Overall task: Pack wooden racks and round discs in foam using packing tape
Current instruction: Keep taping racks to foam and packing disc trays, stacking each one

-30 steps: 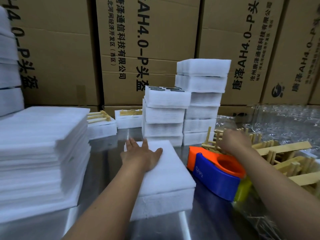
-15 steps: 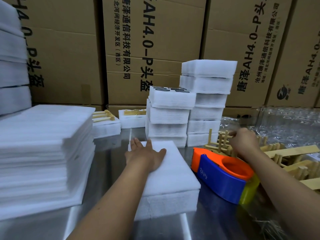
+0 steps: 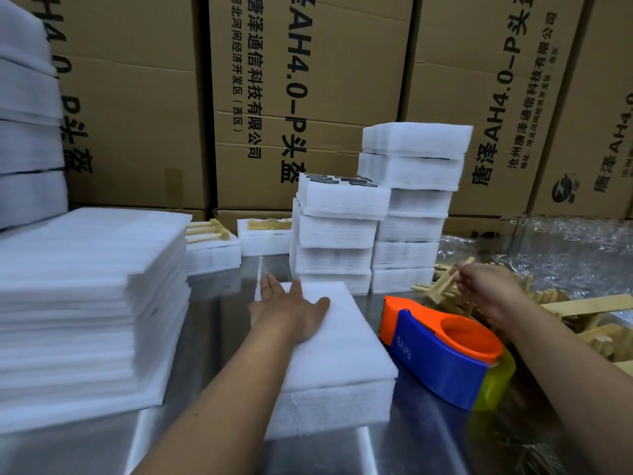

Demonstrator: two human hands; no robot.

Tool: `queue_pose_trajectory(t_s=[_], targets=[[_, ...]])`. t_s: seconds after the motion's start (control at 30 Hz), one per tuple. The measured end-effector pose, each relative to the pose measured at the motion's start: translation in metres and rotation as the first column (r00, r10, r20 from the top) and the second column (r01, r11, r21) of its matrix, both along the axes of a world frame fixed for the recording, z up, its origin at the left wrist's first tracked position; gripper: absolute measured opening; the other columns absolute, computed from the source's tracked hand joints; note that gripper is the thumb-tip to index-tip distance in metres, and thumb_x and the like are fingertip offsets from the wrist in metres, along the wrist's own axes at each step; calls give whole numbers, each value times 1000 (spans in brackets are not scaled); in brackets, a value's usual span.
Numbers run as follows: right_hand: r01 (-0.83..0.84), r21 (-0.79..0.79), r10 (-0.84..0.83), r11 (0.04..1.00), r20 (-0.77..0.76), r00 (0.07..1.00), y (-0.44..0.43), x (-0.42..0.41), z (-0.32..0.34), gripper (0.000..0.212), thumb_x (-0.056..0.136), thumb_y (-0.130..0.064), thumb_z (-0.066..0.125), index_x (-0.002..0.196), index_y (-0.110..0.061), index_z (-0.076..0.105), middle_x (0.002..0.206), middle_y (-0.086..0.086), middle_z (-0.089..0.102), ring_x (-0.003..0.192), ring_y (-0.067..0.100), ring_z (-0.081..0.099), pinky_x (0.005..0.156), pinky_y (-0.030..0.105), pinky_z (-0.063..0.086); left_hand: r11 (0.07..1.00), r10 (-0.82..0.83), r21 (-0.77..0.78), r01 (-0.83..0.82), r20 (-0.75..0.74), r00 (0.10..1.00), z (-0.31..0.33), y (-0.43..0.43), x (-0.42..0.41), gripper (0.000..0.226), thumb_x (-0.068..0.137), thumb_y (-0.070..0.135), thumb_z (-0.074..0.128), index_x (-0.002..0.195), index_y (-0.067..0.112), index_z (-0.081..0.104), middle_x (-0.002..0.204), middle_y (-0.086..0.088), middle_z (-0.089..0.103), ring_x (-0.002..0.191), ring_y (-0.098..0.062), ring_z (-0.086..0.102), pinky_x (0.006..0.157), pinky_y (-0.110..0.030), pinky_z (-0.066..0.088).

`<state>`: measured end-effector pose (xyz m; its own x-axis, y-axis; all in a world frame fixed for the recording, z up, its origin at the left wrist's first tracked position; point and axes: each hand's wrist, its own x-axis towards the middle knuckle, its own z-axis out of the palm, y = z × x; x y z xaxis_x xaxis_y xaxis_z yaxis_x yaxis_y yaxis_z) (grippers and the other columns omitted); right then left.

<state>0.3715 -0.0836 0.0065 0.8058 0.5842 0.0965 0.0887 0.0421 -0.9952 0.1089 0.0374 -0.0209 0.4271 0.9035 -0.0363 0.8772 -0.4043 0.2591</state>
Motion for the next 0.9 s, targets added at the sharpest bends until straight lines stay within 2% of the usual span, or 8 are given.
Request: queue_pose_trajectory(t_s=[0.1,0.17,0.3,0.5,0.63,0.73,0.8,0.9], targets=[[-9,227,96,974,-373,923,3,4,7,27,102,-8,33,79,-12,46,73,5,44,62,8,41,56,24,39,1000,4,4,-4,1,1000,-1,1,1,77,89,67,20,152,26,0,158,-11,-13,145,-23,-15,113,-45,14],[29,299,122,954,-475,871,5,6,7,29,103,-6,30,78,-12,44,75,4,45,63,6,41,58,23,41,1000,5,1,-5,3,1000,-1,1,1,77,89,67,20,152,26,0,158,-11,-14,145,-23,-15,113,-45,14],[50,340,156,939,-551,820,7,1,3,30,102,-5,29,78,-11,45,74,0,44,61,4,40,57,21,39,1000,8,-3,-8,-8,1000,0,1,1,77,89,67,19,151,27,-1,157,-11,-14,145,-23,-15,113,-44,14],[-28,275,169,961,-504,847,11,-15,-3,32,102,-7,31,76,-6,49,71,2,41,60,5,37,59,22,37,1000,8,-4,-8,-12,1000,0,1,1,76,90,67,19,151,27,-1,158,-11,-13,145,-23,-15,113,-45,15],[-80,246,186,966,-447,875,16,-16,-2,29,103,-7,30,83,-9,52,77,2,48,61,5,37,58,23,37,1000,5,-7,-5,-6,1000,-1,2,1,77,89,67,20,151,27,-1,158,-11,-13,145,-23,-15,113,-45,14],[-131,172,190,976,-397,898,21,-18,-1,25,103,-7,30,110,-8,54,80,4,51,62,7,38,58,23,38,1000,6,-8,-6,-7,1000,-1,3,2,77,89,67,19,151,27,-1,158,-11,-14,145,-23,-16,113,-45,15],[-142,95,166,985,-346,923,26,-19,-1,33,103,-6,28,130,-4,47,81,3,52,60,8,35,57,22,35,1000,8,-7,-8,-7,1000,-1,3,1,77,89,67,19,151,27,-1,158,-11,-14,145,-22,-15,113,-45,15],[-111,-44,99,993,-203,974,32,-22,0,35,103,-8,31,132,0,49,89,5,57,59,9,34,56,21,33,1000,8,0,-8,0,1000,-2,4,1,77,89,67,20,151,28,-1,158,-11,-13,145,-23,-15,113,-45,15]])
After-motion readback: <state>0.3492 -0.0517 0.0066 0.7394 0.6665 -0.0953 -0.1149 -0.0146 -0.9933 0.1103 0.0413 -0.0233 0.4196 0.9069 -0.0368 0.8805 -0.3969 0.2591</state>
